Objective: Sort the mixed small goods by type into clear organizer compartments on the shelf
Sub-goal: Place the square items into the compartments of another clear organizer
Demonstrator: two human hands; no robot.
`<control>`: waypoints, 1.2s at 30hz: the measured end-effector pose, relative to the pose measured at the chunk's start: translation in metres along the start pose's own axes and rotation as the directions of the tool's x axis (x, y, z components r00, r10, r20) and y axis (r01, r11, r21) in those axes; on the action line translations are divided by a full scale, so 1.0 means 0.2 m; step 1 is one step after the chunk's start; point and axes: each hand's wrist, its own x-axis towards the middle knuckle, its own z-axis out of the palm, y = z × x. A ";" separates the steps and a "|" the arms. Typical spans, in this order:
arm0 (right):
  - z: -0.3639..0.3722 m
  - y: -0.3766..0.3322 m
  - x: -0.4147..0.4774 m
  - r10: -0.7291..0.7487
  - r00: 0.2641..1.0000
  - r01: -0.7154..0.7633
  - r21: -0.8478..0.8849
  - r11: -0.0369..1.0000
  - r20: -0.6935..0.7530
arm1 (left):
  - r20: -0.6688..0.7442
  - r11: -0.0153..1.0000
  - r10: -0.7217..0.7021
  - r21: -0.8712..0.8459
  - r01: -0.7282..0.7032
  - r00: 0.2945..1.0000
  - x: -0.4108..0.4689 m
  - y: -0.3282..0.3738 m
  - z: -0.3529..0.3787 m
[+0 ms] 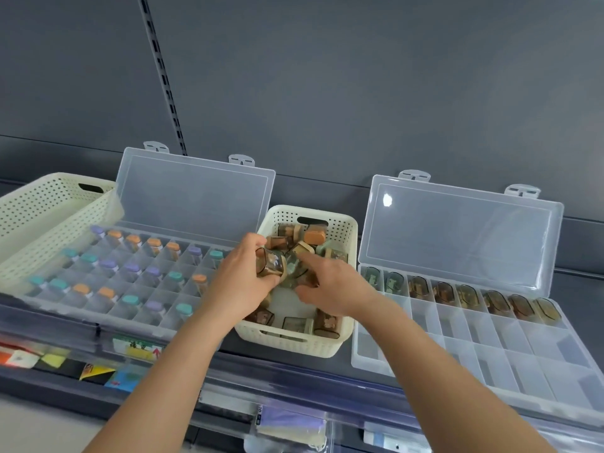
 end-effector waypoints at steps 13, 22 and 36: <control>-0.21 0.38 -0.41 0.237 0.882 -0.149 0.236 0.960 -0.407 | 0.194 0.938 0.346 -0.107 -0.330 0.918 -0.04 0.44 0.23; -0.14 0.51 -0.48 0.247 0.901 -0.270 -0.014 0.963 -0.357 | 0.406 0.798 0.465 0.192 -0.571 0.787 0.02 0.51 0.45; -0.10 0.58 -0.39 0.266 0.947 -0.290 -0.119 0.950 -0.181 | 0.491 0.693 0.401 0.389 -0.607 0.773 0.08 0.49 0.54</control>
